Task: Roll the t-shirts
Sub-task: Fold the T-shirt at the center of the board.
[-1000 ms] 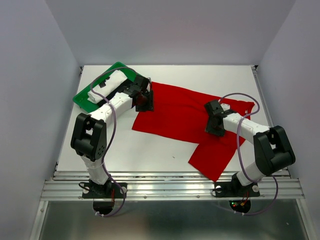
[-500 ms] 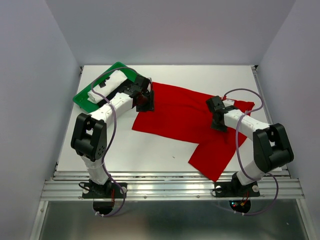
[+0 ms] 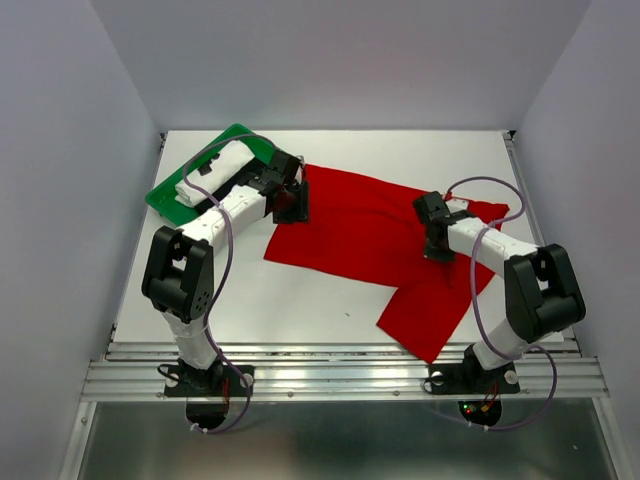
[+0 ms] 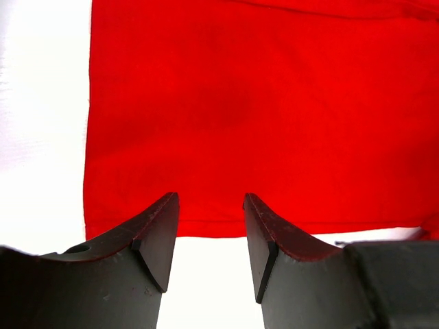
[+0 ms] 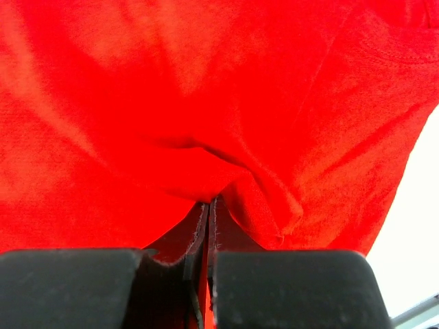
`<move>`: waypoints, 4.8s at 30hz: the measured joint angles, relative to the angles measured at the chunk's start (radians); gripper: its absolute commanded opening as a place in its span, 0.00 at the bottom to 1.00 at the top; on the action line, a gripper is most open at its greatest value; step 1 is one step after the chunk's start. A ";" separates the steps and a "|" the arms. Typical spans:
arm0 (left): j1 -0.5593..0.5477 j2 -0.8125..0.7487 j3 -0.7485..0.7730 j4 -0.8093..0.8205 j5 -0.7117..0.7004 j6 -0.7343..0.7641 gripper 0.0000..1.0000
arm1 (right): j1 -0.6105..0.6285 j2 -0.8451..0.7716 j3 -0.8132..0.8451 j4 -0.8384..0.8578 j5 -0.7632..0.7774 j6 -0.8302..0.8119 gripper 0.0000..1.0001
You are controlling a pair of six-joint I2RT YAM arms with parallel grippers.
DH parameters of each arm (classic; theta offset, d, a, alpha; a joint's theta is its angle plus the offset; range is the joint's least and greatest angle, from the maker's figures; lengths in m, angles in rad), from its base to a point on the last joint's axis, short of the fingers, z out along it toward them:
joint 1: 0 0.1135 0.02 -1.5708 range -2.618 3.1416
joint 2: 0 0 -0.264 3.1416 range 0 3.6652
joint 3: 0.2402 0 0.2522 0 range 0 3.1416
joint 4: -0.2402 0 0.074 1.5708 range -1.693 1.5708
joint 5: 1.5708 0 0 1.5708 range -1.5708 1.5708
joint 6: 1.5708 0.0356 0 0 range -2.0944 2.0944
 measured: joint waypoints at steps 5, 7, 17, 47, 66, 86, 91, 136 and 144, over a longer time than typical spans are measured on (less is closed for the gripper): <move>0.000 0.000 0.000 0.000 0.000 0.001 0.54 | -0.004 -0.068 0.002 -0.005 -0.068 -0.040 0.01; 0.000 0.000 0.000 0.000 0.000 0.003 0.54 | -0.006 -0.089 0.006 -0.006 -0.101 -0.056 0.01; 0.000 0.000 0.000 -0.001 0.000 0.006 0.54 | -0.037 -0.095 0.011 -0.010 -0.279 -0.124 0.01; -0.028 0.019 0.004 -0.008 0.013 0.010 0.54 | -0.225 -0.095 0.014 0.007 -0.778 -0.232 0.35; -0.043 0.030 0.008 -0.017 0.012 0.011 0.54 | -0.301 -0.200 -0.064 -0.013 -0.474 -0.155 0.49; -0.044 0.030 0.010 -0.019 0.013 0.016 0.54 | -0.324 -0.155 -0.113 -0.023 -0.386 -0.119 0.01; -0.044 0.030 0.010 -0.019 0.013 0.018 0.54 | -0.324 -0.185 -0.116 -0.025 -0.349 -0.112 0.01; -0.044 0.035 0.014 -0.019 0.010 0.026 0.53 | -0.324 -0.236 -0.133 0.016 -0.285 -0.092 0.34; -0.045 0.035 0.014 -0.019 0.001 0.029 0.54 | -0.324 -0.187 -0.132 -0.012 -0.267 -0.092 0.52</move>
